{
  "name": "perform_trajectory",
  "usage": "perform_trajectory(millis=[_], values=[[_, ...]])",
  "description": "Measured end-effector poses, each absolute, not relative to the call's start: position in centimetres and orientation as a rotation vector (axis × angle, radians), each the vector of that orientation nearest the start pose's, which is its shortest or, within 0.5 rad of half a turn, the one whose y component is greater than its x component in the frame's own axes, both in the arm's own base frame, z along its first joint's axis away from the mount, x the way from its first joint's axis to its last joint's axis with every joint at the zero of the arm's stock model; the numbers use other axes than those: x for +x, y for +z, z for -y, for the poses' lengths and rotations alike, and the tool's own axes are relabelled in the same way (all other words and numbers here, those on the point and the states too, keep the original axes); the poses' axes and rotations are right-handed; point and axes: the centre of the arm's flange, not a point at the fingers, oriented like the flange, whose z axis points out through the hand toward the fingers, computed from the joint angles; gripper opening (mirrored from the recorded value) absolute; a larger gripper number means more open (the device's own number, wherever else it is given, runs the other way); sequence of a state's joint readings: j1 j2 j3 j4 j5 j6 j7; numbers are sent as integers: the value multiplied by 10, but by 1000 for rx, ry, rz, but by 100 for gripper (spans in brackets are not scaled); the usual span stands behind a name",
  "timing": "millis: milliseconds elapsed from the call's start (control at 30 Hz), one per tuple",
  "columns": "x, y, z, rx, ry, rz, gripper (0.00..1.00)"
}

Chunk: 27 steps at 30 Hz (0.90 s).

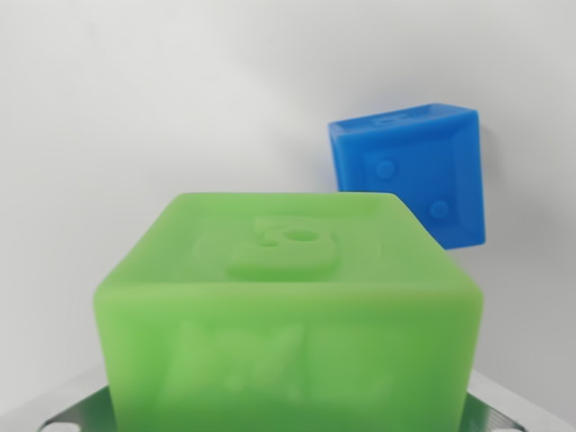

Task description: Stack cube

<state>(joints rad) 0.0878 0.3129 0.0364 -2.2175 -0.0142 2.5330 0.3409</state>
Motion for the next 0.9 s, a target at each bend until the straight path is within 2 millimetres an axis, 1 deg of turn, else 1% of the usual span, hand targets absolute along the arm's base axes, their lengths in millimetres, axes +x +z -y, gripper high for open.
perform_trajectory(millis=[900], values=[[591, 229, -41, -3135, -5, -137, 0]])
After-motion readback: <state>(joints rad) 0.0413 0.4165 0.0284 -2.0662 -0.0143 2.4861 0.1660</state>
